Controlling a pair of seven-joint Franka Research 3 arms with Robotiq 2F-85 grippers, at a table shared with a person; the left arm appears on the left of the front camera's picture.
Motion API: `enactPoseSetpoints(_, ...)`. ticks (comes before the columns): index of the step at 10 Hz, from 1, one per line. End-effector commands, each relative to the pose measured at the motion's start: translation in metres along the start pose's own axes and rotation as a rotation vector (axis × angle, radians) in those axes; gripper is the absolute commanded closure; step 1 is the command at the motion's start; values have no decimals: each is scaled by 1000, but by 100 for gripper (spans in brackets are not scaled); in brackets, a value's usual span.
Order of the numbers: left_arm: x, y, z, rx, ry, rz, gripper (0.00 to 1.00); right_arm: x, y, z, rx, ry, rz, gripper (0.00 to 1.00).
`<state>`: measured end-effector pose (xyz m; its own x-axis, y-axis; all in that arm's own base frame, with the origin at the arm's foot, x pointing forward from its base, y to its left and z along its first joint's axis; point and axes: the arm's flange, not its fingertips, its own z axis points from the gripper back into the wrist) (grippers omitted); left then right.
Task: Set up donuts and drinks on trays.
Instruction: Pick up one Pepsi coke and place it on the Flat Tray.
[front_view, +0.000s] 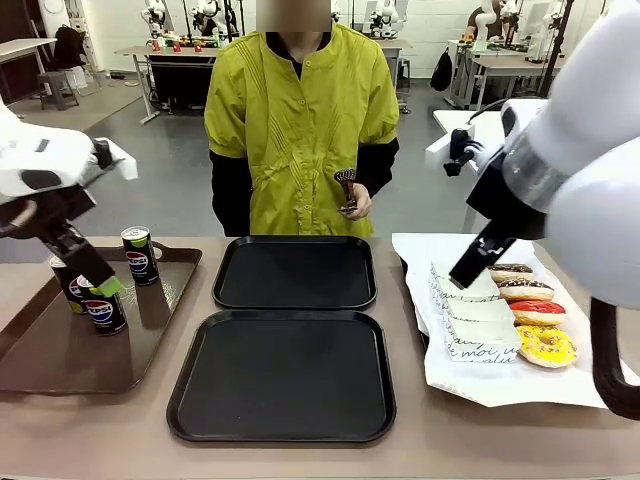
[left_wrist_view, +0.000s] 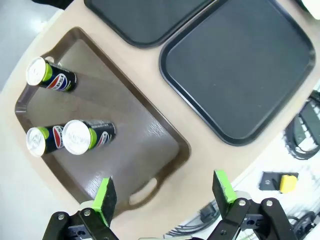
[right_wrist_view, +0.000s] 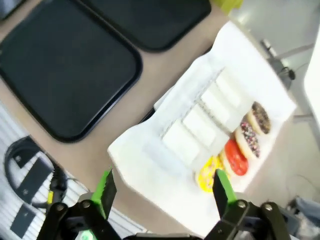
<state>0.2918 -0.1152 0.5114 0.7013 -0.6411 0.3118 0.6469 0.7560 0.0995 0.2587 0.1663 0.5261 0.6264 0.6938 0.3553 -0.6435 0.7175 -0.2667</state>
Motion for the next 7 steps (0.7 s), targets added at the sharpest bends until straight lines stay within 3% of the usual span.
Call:
enactPoseSetpoints(1, 9, 2, -17, 19, 10, -13, 0, 10, -8, -19, -15, -11, -9, 0)
enactPoseSetpoints(5, 4, -1, -8, 2, 10, -6, 0, 3, -3, -6, -2, -5, -4, 0)
enactPoseSetpoints(6, -5, 28, -4, -321, -107, 209, 0, -23, -31, -17, 323, -144, -202, 0)
enactPoseSetpoints(7, -15, 52, 3, -567, -184, 331, 0, -50, -54, -20, 518, -273, -327, 0)
